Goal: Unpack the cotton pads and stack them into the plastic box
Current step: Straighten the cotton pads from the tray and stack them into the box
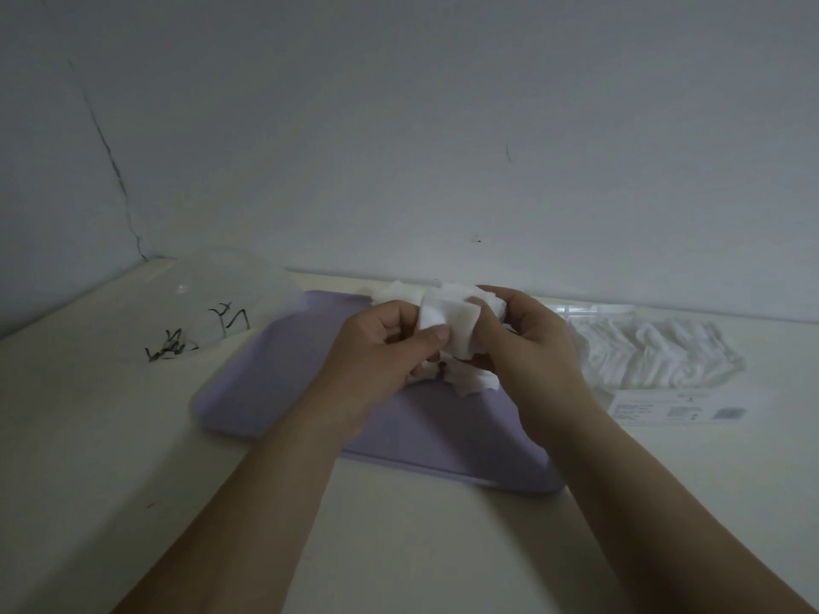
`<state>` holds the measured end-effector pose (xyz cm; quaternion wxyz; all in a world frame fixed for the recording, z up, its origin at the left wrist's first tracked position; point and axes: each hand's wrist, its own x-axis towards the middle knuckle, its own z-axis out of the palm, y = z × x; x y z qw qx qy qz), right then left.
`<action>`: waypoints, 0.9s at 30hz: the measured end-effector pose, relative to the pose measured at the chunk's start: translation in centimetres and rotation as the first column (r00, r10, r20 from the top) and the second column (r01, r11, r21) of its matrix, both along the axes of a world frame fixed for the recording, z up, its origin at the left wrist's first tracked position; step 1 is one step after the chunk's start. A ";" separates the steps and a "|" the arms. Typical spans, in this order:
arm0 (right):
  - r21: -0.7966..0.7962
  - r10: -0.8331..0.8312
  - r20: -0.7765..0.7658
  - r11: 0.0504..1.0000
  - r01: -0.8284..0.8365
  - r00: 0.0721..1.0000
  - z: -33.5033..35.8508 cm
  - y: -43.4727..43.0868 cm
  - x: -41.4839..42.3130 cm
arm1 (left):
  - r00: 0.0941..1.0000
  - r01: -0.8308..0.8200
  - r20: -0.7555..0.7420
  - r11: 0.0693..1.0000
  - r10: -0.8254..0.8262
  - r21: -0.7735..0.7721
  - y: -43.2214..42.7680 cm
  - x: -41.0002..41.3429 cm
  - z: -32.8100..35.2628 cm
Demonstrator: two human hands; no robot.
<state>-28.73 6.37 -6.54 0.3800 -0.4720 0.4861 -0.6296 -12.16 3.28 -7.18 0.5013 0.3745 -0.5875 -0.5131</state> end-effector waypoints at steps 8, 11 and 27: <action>0.016 -0.004 -0.138 1.000 0.006 0.990 0.6 0.7 0.5 | 0.996 -0.078 0.049 0.997 0.077 0.020 0.9 -0.7 -0.2; -0.007 -0.113 -0.211 0.993 0.114 0.971 0.9 0.8 0.2 | 0.989 -0.103 0.105 0.994 0.106 -0.031 1.0 -0.8 -0.8; 0.118 -0.175 -0.467 0.959 0.257 0.867 5.3 6.5 -13.9 | 0.895 0.174 0.442 0.957 -0.054 -0.234 3.2 -12.5 2.6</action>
